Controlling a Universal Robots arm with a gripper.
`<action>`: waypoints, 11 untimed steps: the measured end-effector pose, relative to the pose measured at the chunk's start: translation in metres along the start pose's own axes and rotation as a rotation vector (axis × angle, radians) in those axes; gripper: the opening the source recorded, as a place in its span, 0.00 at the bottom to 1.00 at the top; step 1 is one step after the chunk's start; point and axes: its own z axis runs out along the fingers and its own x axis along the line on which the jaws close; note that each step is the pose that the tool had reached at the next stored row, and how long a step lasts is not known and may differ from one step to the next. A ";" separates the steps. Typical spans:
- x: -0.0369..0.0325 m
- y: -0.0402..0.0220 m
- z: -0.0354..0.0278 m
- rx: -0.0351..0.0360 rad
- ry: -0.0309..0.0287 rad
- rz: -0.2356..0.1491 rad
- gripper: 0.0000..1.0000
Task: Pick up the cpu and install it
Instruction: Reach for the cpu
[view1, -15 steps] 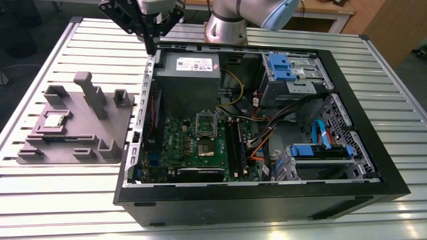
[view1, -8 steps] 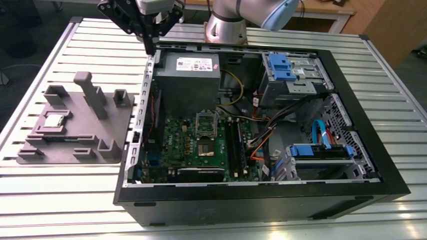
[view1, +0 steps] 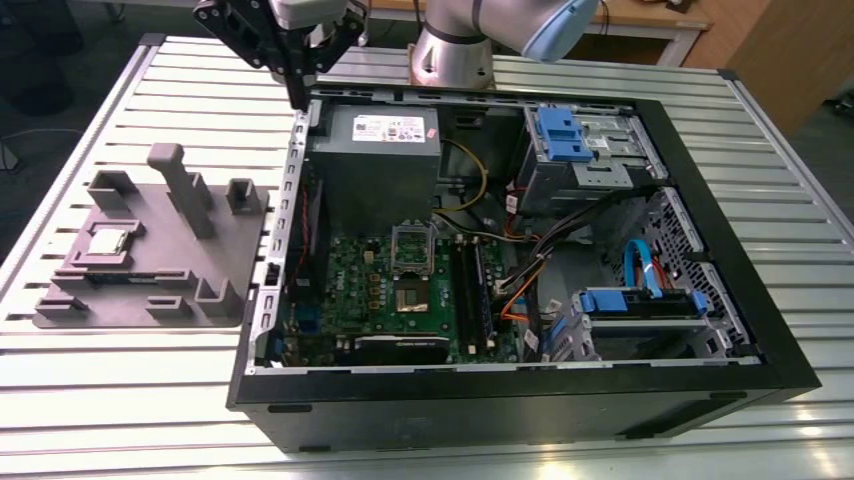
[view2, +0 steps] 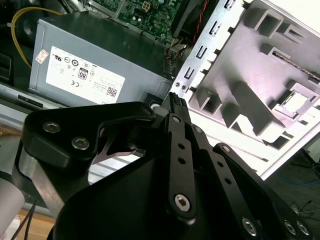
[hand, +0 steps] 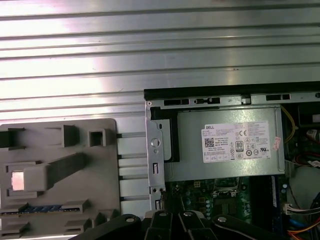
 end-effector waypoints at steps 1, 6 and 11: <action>0.0002 0.0000 0.0000 0.0000 0.0000 0.000 0.11; 0.0012 -0.0001 0.0000 0.0000 0.0000 0.000 0.11; 0.0023 -0.0002 0.0001 0.0000 0.0000 0.000 0.11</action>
